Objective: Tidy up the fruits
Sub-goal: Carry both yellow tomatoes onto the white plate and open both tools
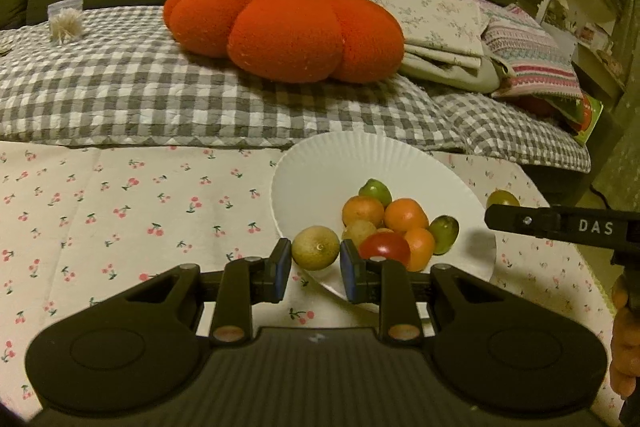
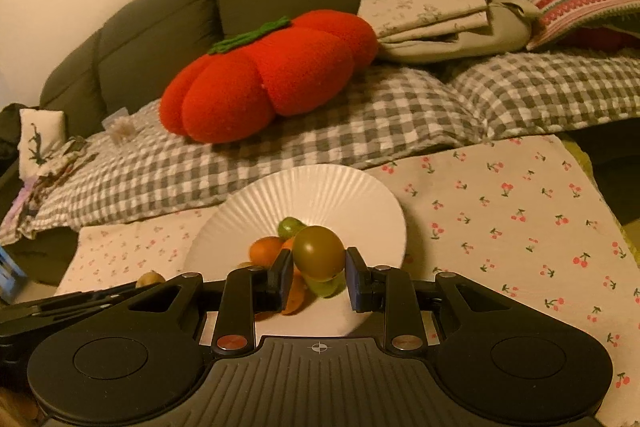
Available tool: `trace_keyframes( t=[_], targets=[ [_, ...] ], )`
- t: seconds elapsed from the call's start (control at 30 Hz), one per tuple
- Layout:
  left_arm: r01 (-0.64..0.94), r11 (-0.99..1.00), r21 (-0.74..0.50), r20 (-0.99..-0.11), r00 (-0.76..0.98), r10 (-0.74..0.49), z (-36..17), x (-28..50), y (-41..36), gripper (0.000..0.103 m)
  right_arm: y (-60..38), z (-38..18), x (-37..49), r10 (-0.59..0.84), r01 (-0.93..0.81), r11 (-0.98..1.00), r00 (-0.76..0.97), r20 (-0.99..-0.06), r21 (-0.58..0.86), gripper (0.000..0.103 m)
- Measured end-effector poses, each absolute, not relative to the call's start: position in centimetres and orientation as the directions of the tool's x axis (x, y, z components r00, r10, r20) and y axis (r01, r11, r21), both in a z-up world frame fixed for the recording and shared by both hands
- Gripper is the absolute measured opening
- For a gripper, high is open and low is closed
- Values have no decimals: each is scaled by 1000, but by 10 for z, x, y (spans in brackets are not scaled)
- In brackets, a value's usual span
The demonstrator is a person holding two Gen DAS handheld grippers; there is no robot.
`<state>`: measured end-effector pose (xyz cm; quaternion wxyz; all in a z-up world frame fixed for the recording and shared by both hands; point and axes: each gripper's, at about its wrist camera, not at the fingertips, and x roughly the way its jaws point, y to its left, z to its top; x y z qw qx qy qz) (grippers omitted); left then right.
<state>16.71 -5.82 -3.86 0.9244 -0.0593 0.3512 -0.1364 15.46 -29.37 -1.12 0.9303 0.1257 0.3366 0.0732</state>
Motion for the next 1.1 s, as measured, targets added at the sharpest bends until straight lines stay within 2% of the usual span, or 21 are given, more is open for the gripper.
trace_keyframes(
  t=[0.3,0.57,0.63,0.7,0.77,1.1],
  targets=[
    [233,954,-189,-636,711,-300,-50,177,-69,25,-297,-32,168,190,-8,963,731,-656,270,26],
    [251,952,-178,-618,724,-306,-52,184,-68,25,-297,-39,173,189,-17,966,730,-657,259,28],
    [257,950,-177,-617,723,-311,-52,185,-69,28,-298,-39,173,190,-17,965,733,-653,262,29],
    [248,953,-175,-616,727,-303,-51,185,-68,44,-298,-38,173,183,-12,966,738,-649,259,32],
    [233,957,-171,-611,738,-288,-50,186,-66,51,-299,-35,172,171,-5,968,747,-642,251,45],
    [161,952,-259,-597,748,-289,-39,184,-41,51,-309,-20,167,141,31,965,774,-618,260,45]
  ],
)
